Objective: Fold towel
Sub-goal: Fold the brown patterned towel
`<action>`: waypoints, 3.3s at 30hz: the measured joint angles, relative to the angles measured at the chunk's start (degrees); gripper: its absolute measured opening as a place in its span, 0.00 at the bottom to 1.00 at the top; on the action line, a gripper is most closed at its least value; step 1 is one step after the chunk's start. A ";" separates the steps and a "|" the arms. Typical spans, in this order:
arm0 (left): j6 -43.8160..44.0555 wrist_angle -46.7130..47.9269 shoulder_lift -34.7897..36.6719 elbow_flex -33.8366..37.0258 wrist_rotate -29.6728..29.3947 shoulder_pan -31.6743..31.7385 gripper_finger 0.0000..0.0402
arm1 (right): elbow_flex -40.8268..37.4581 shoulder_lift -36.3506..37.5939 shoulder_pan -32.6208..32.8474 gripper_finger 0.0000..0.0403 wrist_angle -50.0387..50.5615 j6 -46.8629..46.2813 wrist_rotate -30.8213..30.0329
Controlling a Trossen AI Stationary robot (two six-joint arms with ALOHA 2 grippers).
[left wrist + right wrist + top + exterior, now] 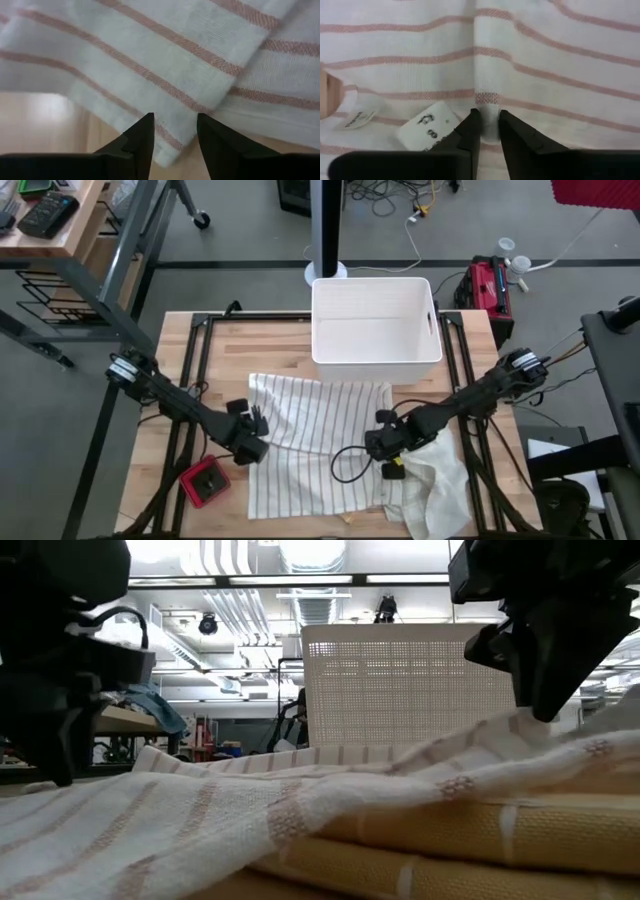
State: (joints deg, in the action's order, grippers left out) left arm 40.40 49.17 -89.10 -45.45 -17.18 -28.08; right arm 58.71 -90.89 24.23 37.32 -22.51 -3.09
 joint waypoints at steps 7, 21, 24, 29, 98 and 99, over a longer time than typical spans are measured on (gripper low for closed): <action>3.62 -4.16 0.35 4.70 -0.46 0.00 0.30 | -0.94 -0.02 0.00 0.14 -0.36 -0.04 -0.48; 3.93 0.36 2.61 2.39 0.86 0.07 0.03 | -1.63 -0.74 0.02 0.01 -1.15 0.40 -1.52; 4.77 3.30 2.76 1.97 1.07 0.04 0.01 | -1.63 -0.29 0.04 0.01 -0.36 -0.01 -1.65; 5.27 4.39 2.90 1.85 1.04 0.02 0.01 | -1.63 0.48 0.15 0.00 1.62 -0.05 -3.04; -2.24 -4.70 0.55 5.57 2.38 -0.26 0.34 | -0.86 12.07 0.13 0.00 5.63 -3.77 -9.03; -2.22 -4.86 0.63 5.57 2.64 -0.26 0.29 | -0.86 12.07 0.13 0.00 5.71 -3.66 -9.03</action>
State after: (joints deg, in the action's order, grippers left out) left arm 38.17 44.31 -88.47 -39.88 -14.53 -28.34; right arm 57.84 -78.83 24.36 43.02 -26.17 -12.12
